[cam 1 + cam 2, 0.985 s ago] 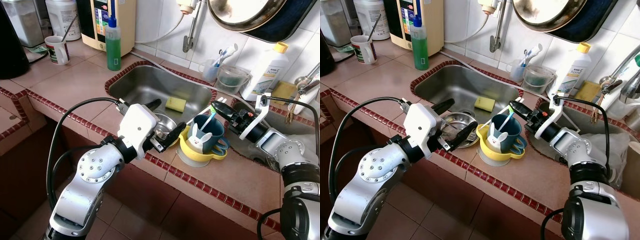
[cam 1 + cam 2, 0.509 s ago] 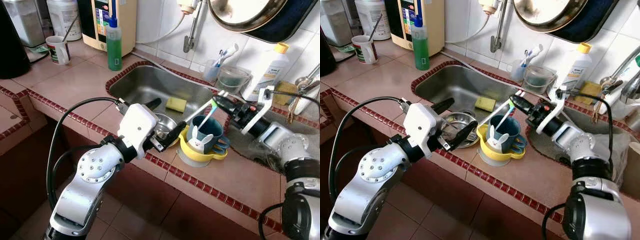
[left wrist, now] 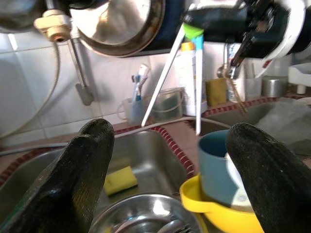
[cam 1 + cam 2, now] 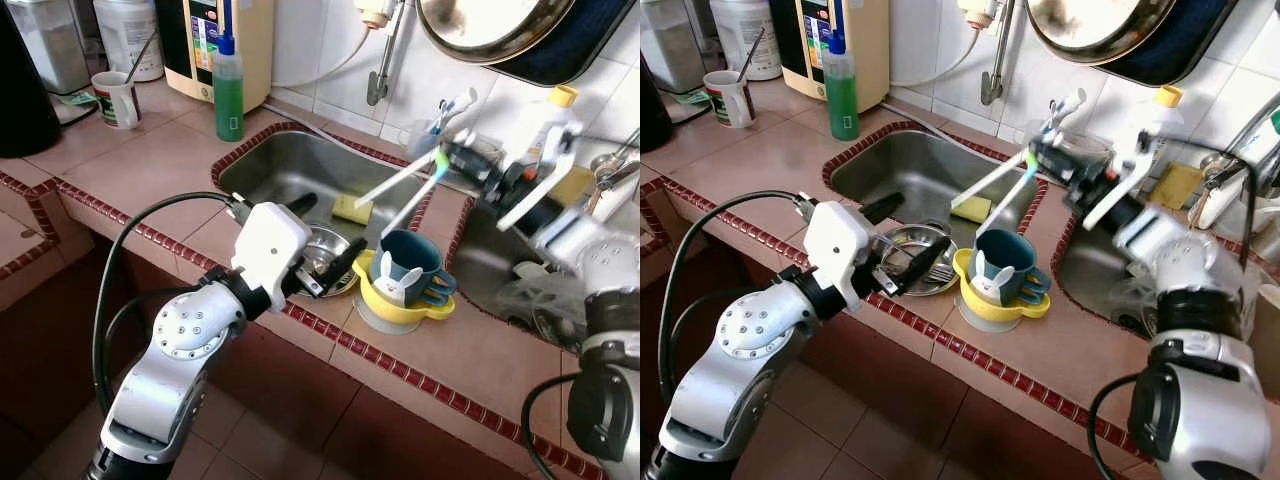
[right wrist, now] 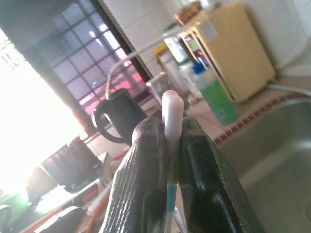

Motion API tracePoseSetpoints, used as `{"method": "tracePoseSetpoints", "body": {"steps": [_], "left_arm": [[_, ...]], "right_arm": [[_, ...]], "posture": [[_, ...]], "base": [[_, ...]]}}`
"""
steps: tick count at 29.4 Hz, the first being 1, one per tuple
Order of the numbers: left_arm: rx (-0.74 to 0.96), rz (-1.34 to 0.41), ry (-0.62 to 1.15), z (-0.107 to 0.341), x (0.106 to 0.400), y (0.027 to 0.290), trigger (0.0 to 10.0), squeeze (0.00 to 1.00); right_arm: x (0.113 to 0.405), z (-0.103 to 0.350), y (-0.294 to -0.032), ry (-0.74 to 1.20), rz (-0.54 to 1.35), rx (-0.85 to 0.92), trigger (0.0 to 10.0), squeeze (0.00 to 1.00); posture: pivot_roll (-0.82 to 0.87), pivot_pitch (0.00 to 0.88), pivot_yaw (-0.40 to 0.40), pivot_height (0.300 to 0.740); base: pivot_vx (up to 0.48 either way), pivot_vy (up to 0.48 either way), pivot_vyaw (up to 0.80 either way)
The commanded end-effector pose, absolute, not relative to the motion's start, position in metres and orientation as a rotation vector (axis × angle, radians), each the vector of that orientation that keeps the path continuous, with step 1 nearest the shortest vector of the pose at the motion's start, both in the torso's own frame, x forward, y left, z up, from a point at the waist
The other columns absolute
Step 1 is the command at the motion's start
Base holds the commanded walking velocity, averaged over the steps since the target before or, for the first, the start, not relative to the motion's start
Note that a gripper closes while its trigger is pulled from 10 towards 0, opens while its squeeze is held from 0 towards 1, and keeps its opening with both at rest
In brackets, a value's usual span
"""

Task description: Kitchen organization

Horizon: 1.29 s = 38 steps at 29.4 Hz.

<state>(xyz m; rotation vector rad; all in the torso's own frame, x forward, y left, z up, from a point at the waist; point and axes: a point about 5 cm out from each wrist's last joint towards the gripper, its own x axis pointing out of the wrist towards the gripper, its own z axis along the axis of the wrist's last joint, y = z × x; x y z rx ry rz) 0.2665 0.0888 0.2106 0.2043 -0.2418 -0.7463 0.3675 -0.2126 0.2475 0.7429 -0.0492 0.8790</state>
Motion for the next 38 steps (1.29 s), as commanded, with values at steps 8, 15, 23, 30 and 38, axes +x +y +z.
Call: {"method": "tracePoseSetpoints", "body": {"steps": [8, 15, 23, 30, 38], "left_arm": [[0.179, -0.721, -0.254, 0.217, 0.279, 0.098, 10.0, 0.0], [0.141, -0.504, -0.232, 0.217, 0.3, 0.121, 10.0, 0.0], [0.083, -0.353, -0.262, 0.221, 0.313, 0.147, 10.0, 0.0], [0.016, -0.334, -0.278, 0.222, 0.317, 0.157, 10.0, 0.0], [-0.041, -0.34, -0.267, 0.218, 0.321, 0.155, 10.0, 0.0]], "right_arm": [[0.363, 0.285, -0.208, -0.176, 0.921, 0.697, 10.0, 0.0], [0.368, 0.289, -0.219, -0.388, 0.601, 0.483, 10.0, 0.0], [0.346, 0.276, -0.217, -0.537, 0.197, 0.182, 10.0, 0.0], [0.327, 0.263, -0.192, -0.612, 0.054, -0.054, 10.0, 0.0], [0.324, 0.244, -0.172, -0.568, 0.012, -0.078, 10.0, 0.0]], "posture": [[0.17, 0.0, -0.127, 0.74], [0.17, 0.0, -0.122, 0.74], [0.16, 0.0, -0.11, 0.74], [0.15, 0.0, -0.103, 0.74], [0.15, 0.0, -0.104, 0.74]], "base": [[0.0, 0.0, 0.0], [0.0, 0.0, 0.0], [0.0, 0.0, 0.0], [0.0, 0.0, 0.0], [0.0, 0.069, 0.0]]}}
